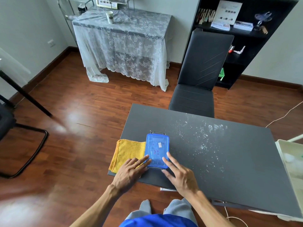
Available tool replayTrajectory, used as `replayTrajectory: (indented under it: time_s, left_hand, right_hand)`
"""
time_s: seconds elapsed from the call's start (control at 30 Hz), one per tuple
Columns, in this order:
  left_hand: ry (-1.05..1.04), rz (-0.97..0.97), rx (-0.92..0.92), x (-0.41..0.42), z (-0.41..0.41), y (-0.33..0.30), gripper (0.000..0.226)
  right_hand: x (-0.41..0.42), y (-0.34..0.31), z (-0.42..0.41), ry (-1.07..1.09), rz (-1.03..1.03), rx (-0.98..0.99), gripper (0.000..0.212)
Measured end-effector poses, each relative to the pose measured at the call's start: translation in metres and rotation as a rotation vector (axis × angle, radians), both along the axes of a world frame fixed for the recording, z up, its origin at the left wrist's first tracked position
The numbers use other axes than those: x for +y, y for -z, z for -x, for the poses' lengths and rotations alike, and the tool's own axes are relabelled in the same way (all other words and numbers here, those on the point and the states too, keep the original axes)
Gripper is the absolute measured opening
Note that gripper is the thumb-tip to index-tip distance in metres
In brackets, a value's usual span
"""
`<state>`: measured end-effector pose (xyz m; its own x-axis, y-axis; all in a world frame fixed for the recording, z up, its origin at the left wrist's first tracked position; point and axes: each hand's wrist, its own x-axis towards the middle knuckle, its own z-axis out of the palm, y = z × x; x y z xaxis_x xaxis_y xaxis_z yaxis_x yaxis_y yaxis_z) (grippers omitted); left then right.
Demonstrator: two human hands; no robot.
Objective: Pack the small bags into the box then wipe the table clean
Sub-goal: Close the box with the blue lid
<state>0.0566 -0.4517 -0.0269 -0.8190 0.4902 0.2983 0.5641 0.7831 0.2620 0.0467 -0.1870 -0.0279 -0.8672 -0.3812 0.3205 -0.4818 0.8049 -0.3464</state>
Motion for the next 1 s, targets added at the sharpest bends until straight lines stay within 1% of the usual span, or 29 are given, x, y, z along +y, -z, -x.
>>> replayTrajectory:
  time_s: [0.07,0.17,0.23,0.3,0.37,0.4,0.5,0.53,0.63,0.7,0.8,0.9,1.0]
  left_hand:
    - [-0.008,-0.025,-0.032,0.002,-0.001,-0.002,0.036]
    - [-0.020,-0.036,-0.070,0.002,-0.002,-0.005,0.036]
    - [-0.042,-0.048,-0.101,0.004,-0.004,-0.007,0.036]
    - [-0.088,-0.068,-0.137,0.008,-0.004,-0.010,0.038]
    - [-0.161,-0.103,-0.191,0.014,-0.002,-0.014,0.043]
    - [-0.201,-0.118,-0.218,0.017,-0.001,-0.017,0.047]
    - [-0.277,-0.134,-0.274,0.026,-0.001,-0.020,0.051]
    - [-0.286,-0.142,-0.283,0.028,-0.002,-0.021,0.051]
    - [-0.299,-0.166,-0.274,0.029,-0.005,-0.022,0.049]
    - [-0.304,-0.176,-0.292,0.029,-0.005,-0.022,0.046]
    - [-0.302,-0.211,-0.324,0.027,-0.004,-0.022,0.043]
    - [-0.305,-0.232,-0.323,0.028,-0.005,-0.023,0.042]
    - [-0.310,-0.238,-0.302,0.029,-0.006,-0.024,0.041]
  right_hand:
    - [-0.004,0.000,-0.003,0.030,0.046,-0.020,0.042]
    - [-0.008,-0.004,-0.008,0.061,0.083,-0.089,0.046]
    - [-0.008,-0.010,-0.007,0.072,0.112,-0.156,0.038]
    - [-0.008,-0.018,0.003,0.107,0.227,-0.246,0.034]
    - [-0.010,-0.023,0.023,0.157,0.336,-0.314,0.037]
    - [-0.011,-0.026,0.036,0.194,0.359,-0.348,0.039]
    - [-0.015,-0.030,0.080,0.303,0.333,-0.538,0.042]
    - [-0.016,-0.029,0.093,0.324,0.313,-0.613,0.046]
    - [-0.018,-0.027,0.121,0.350,0.306,-0.810,0.058]
    - [-0.020,-0.028,0.132,0.338,0.299,-0.894,0.056]
    - [-0.021,-0.031,0.138,0.292,0.296,-0.928,0.048]
    - [-0.019,-0.034,0.138,0.259,0.330,-0.933,0.044]
    - [-0.019,-0.037,0.134,0.231,0.321,-0.861,0.034]
